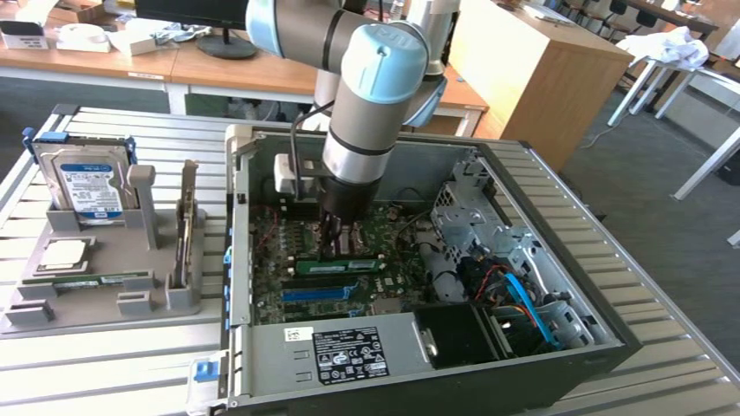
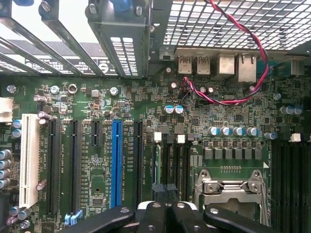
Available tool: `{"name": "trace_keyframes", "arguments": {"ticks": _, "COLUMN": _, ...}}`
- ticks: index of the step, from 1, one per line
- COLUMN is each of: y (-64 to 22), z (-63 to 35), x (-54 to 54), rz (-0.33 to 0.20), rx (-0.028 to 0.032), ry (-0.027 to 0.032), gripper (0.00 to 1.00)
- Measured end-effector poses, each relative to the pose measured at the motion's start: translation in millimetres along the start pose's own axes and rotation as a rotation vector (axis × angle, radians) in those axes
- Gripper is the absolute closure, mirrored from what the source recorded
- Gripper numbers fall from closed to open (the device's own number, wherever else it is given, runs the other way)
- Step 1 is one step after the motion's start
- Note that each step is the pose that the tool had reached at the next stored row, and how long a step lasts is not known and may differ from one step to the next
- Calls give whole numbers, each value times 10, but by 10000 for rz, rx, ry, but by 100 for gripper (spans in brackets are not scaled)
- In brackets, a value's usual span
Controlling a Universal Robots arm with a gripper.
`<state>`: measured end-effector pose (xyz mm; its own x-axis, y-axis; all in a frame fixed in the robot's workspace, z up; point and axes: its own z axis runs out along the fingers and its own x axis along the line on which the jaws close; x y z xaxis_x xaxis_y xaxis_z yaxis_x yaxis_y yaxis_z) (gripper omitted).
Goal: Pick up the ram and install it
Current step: 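Press down the ram until it locks into place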
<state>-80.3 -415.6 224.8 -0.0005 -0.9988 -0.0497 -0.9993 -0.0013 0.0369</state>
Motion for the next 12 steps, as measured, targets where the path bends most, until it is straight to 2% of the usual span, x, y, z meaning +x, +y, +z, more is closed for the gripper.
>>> {"name": "trace_keyframes", "arguments": {"ticks": 12, "y": -1, "z": 17, "x": 0, "rz": 0, "rx": 2, "ry": -3, "gripper": 90}}
